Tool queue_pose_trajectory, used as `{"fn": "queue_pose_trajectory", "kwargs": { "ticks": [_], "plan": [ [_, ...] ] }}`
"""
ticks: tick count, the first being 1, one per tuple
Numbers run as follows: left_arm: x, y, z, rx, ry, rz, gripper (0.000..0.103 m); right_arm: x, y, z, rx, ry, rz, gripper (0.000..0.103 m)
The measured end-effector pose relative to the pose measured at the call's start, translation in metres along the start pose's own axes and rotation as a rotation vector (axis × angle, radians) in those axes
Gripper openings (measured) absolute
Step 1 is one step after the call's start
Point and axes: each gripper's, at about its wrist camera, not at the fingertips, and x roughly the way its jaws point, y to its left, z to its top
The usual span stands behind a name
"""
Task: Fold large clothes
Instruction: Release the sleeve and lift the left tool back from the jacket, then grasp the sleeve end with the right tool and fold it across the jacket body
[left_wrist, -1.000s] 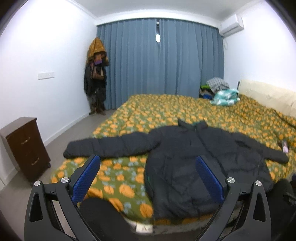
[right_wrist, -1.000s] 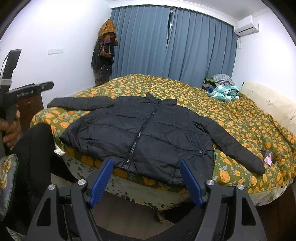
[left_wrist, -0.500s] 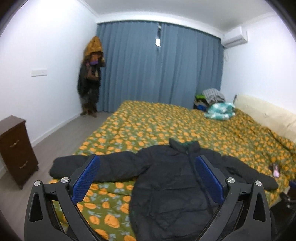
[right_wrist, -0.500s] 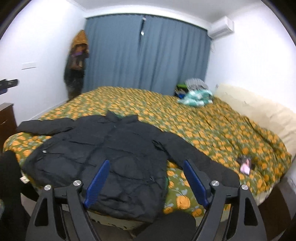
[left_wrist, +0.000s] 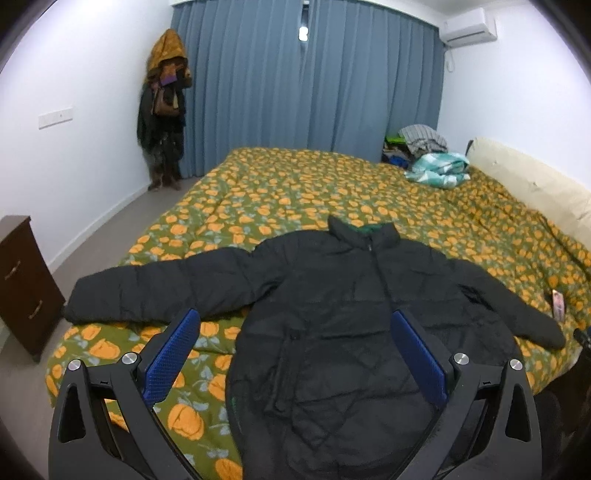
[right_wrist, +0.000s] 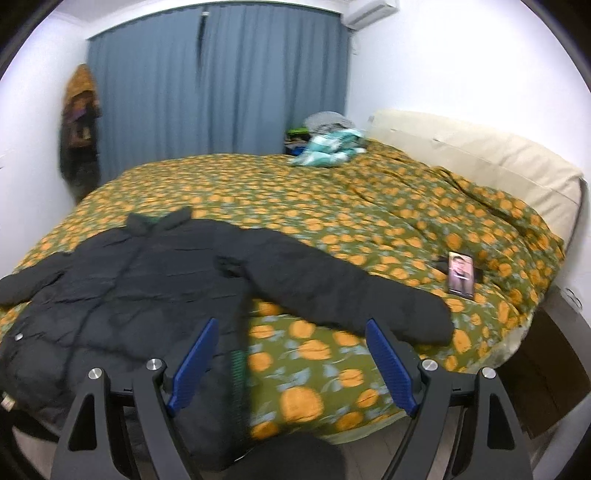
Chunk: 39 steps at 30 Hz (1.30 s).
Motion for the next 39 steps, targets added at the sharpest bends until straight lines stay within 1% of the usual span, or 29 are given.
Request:
{"fn": "queue_pose_trajectory", "kwargs": {
  "ticks": [1, 3, 6, 8, 10, 13, 15, 16, 20, 22, 24, 26, 27, 28, 29, 30, 32, 34, 36, 37, 39],
  "plan": [
    [0.004, -0.002, 0.001, -0.001, 0.003, 0.001, 0.103, 0.009, -0.007, 0.000, 0.001, 0.008, -0.036, 0.083],
    [0.011, -0.007, 0.002, -0.001, 0.016, -0.002, 0.103, 0.025, -0.019, -0.003, 0.004, 0.027, -0.076, 0.083],
    [0.022, -0.017, 0.003, 0.020, 0.043, -0.002, 0.103, 0.042, -0.040, -0.007, 0.052, 0.061, -0.096, 0.083],
    [0.027, -0.023, 0.001, 0.043, 0.054, 0.007, 0.103, 0.054, -0.058, -0.012, 0.095, 0.074, -0.093, 0.083],
    [0.031, -0.028, -0.001, 0.058, 0.066, 0.012, 0.103, 0.066, -0.075, -0.016, 0.146, 0.090, -0.058, 0.083],
    [0.035, -0.034, -0.002, 0.066, 0.086, 0.002, 0.103, 0.097, -0.117, -0.026, 0.331, 0.147, 0.075, 0.083],
    [0.036, -0.037, -0.004, 0.071, 0.087, 0.002, 0.103, 0.121, -0.147, -0.039, 0.508, 0.199, 0.132, 0.083],
    [0.037, -0.039, -0.005, 0.075, 0.090, 0.005, 0.103, 0.129, -0.158, -0.044, 0.575, 0.211, 0.145, 0.083],
    [0.042, -0.044, -0.009, 0.085, 0.116, 0.013, 0.103, 0.169, -0.198, -0.069, 0.843, 0.251, 0.193, 0.083],
    [0.045, -0.046, -0.010, 0.082, 0.127, 0.010, 0.103, 0.182, -0.210, -0.078, 0.944, 0.251, 0.183, 0.083],
    [0.046, -0.049, -0.011, 0.085, 0.133, 0.009, 0.103, 0.194, -0.221, -0.085, 1.032, 0.234, 0.177, 0.083],
    [0.049, -0.051, -0.013, 0.094, 0.141, 0.009, 0.103, 0.206, -0.233, -0.093, 1.124, 0.225, 0.140, 0.082],
    [0.050, -0.054, -0.014, 0.098, 0.146, 0.008, 0.103, 0.210, -0.238, -0.098, 1.171, 0.215, 0.119, 0.079],
    [0.051, -0.056, -0.015, 0.103, 0.150, 0.006, 0.103, 0.213, -0.241, -0.102, 1.203, 0.204, 0.102, 0.066],
    [0.052, -0.057, -0.015, 0.106, 0.154, 0.004, 0.103, 0.215, -0.242, -0.102, 1.214, 0.198, 0.079, 0.035],
    [0.052, -0.059, -0.016, 0.112, 0.158, 0.000, 0.103, 0.216, -0.242, -0.098, 1.198, 0.192, 0.061, 0.024],
    [0.053, -0.064, -0.018, 0.126, 0.163, -0.008, 0.103, 0.209, -0.231, -0.078, 1.108, 0.170, 0.032, 0.014],
    [0.053, -0.068, -0.021, 0.143, 0.163, -0.013, 0.103, 0.187, -0.207, -0.043, 0.962, 0.094, 0.042, 0.013],
    [0.056, -0.071, -0.023, 0.149, 0.172, -0.022, 0.103, 0.160, -0.173, -0.003, 0.771, 0.015, 0.073, 0.013],
    [0.058, -0.072, -0.024, 0.147, 0.179, -0.029, 0.103, 0.141, -0.147, 0.022, 0.643, -0.038, 0.095, 0.013],
    [0.062, -0.074, -0.024, 0.133, 0.190, -0.043, 0.103, 0.106, -0.099, 0.061, 0.433, -0.128, 0.138, 0.013]
  ]
}}
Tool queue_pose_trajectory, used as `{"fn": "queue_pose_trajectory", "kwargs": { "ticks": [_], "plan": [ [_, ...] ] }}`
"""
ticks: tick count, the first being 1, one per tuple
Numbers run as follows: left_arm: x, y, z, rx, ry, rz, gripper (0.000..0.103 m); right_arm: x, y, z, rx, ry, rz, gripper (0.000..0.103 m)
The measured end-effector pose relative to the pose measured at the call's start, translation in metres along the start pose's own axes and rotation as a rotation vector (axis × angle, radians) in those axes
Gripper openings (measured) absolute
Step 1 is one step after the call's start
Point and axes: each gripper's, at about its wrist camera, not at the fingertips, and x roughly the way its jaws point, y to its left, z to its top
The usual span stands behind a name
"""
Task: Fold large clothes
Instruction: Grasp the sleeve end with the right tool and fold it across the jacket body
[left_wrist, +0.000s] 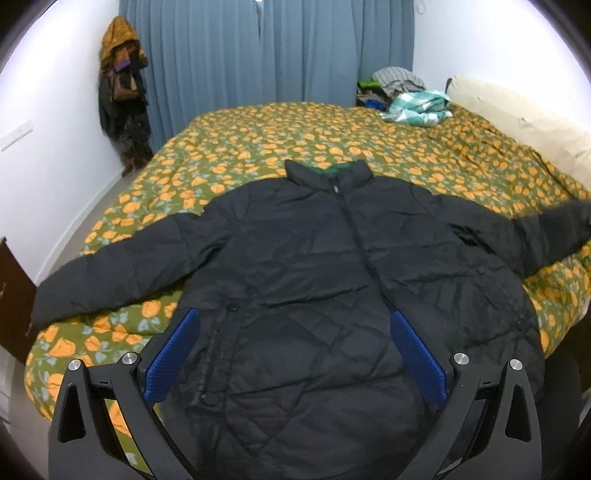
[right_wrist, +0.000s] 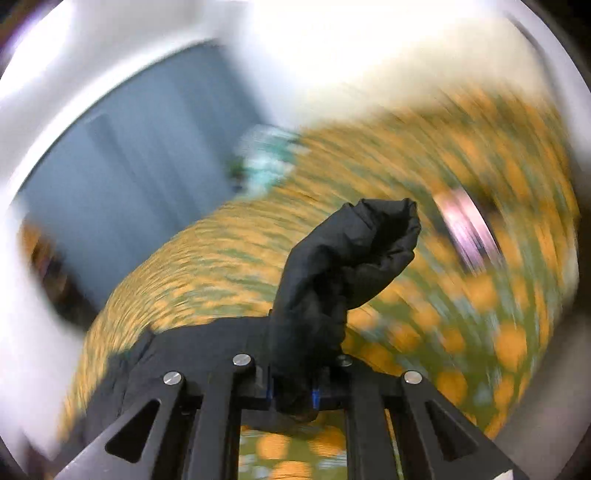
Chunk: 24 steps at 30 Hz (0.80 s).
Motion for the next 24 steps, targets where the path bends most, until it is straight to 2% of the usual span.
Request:
{"fn": "queue_pose_trajectory", "kwargs": {
  "ticks": [2, 5, 9, 11, 15, 18, 19, 20, 21, 22, 24],
  "plan": [
    [0.000, -0.001, 0.002, -0.021, 0.002, -0.026, 0.103, -0.023, 0.066, 0.007, -0.188, -0.050, 0.090, 0.013],
    [-0.001, -0.001, 0.005, -0.043, -0.004, -0.068, 0.103, -0.042, 0.140, -0.002, -0.375, -0.070, 0.189, 0.013],
    [-0.006, 0.007, 0.006, -0.057, -0.006, -0.112, 0.103, -0.046, 0.231, -0.053, -0.587, -0.031, 0.306, 0.013],
    [-0.007, 0.016, 0.005, -0.069, -0.004, -0.126, 0.103, -0.043, 0.254, -0.082, -0.634, 0.001, 0.334, 0.013],
    [0.000, 0.037, 0.000, -0.118, 0.032, -0.162, 0.103, -0.015, 0.293, -0.156, -0.664, 0.136, 0.373, 0.013],
    [0.008, 0.048, -0.007, -0.159, 0.075, -0.240, 0.103, 0.000, 0.302, -0.201, -0.680, 0.226, 0.377, 0.017],
    [0.012, 0.050, -0.009, -0.172, 0.090, -0.268, 0.103, 0.005, 0.306, -0.219, -0.686, 0.268, 0.389, 0.026],
    [0.016, 0.051, -0.010, -0.183, 0.105, -0.299, 0.103, 0.008, 0.308, -0.236, -0.693, 0.319, 0.419, 0.048],
    [0.021, 0.050, -0.011, -0.194, 0.120, -0.330, 0.103, 0.013, 0.306, -0.244, -0.695, 0.375, 0.446, 0.063],
    [0.026, 0.049, -0.012, -0.207, 0.135, -0.359, 0.103, 0.016, 0.305, -0.252, -0.694, 0.413, 0.463, 0.082],
    [0.035, 0.046, -0.011, -0.225, 0.161, -0.423, 0.103, 0.006, 0.303, -0.262, -0.699, 0.426, 0.487, 0.083]
  ]
}}
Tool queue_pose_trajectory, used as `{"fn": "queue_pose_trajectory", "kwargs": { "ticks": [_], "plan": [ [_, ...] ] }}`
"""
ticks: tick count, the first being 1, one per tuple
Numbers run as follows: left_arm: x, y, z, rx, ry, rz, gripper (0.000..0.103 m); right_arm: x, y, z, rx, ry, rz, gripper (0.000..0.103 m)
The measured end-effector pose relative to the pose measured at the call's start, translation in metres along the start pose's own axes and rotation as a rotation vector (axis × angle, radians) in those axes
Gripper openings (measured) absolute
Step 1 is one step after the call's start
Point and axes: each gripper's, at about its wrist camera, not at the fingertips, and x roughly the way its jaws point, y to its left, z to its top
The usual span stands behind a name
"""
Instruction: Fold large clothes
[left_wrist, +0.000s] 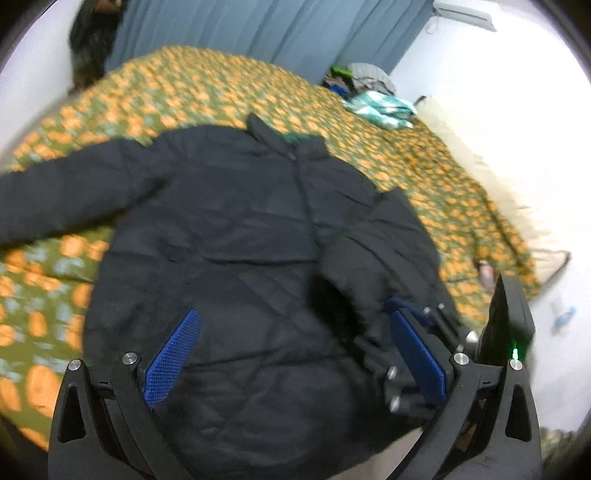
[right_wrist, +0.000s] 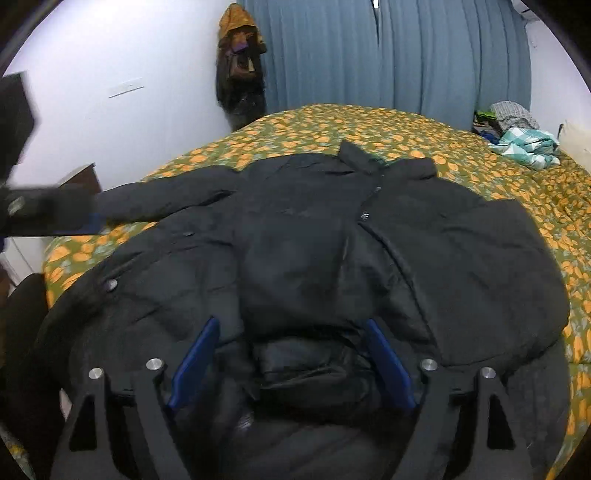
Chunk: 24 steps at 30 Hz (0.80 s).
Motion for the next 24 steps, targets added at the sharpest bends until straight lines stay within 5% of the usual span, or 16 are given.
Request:
{"fn": "queue_pose_trajectory", "kwargs": {
  "ticks": [7, 11, 13, 16, 24],
  "plan": [
    [0.071, -0.037, 0.016, 0.043, 0.146, -0.131, 0.102, -0.072, -0.010, -0.014, 0.051, -0.042, 0.014, 0.084],
    [0.120, -0.063, 0.017, 0.118, 0.208, -0.053, 0.099, -0.108, -0.023, -0.031, 0.117, -0.072, -0.028, 0.084],
    [0.134, -0.071, 0.015, 0.146, 0.235, 0.018, 0.059, -0.122, -0.031, -0.040, 0.164, -0.085, -0.050, 0.084],
    [0.136, -0.075, 0.021, 0.167, 0.254, 0.024, 0.020, -0.136, -0.045, -0.052, 0.247, -0.096, -0.077, 0.084],
    [0.115, -0.074, 0.116, 0.304, 0.113, 0.150, 0.013, -0.140, -0.084, -0.063, 0.410, -0.099, -0.067, 0.084]
  ]
}}
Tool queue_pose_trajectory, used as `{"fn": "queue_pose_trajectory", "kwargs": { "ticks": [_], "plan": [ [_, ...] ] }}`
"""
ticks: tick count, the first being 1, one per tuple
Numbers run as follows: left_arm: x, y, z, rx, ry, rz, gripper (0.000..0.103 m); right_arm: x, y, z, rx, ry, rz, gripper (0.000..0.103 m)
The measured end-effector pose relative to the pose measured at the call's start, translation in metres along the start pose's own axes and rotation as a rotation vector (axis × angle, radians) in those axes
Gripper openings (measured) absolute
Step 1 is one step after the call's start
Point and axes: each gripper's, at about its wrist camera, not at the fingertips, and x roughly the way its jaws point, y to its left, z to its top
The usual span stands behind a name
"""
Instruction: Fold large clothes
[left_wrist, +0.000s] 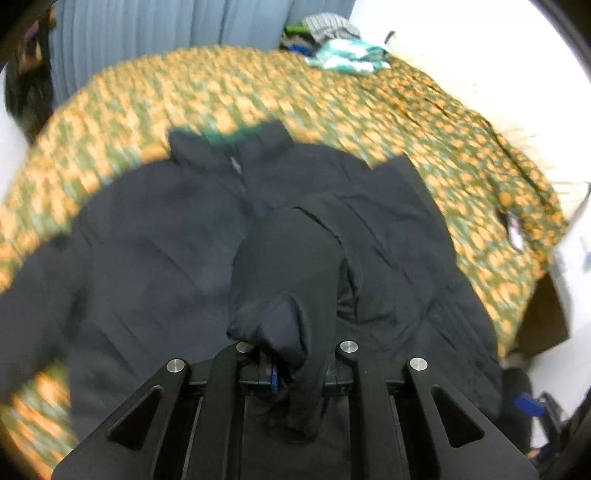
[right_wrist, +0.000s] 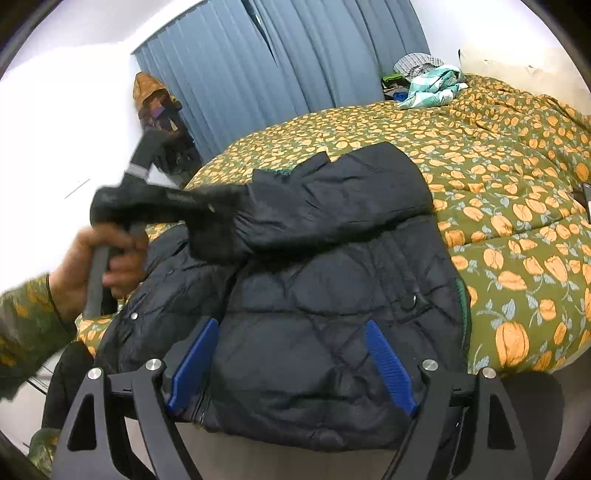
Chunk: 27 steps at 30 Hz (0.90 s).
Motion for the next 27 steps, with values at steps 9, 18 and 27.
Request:
{"fn": "queue_pose_trajectory", "kwargs": {
  "ticks": [9, 18, 27],
  "plan": [
    [0.029, 0.105, 0.038, -0.066, -0.042, 0.263, 0.013, 0.019, -0.017, 0.035, -0.108, -0.026, -0.070, 0.084],
    [0.072, 0.157, -0.012, -0.219, 0.015, 0.237, 0.014, 0.095, -0.056, 0.123, -0.144, 0.004, -0.107, 0.084],
    [0.086, 0.168, -0.036, -0.272, -0.008, 0.205, 0.027, 0.236, -0.078, 0.184, -0.004, 0.117, -0.121, 0.064]
  ]
}}
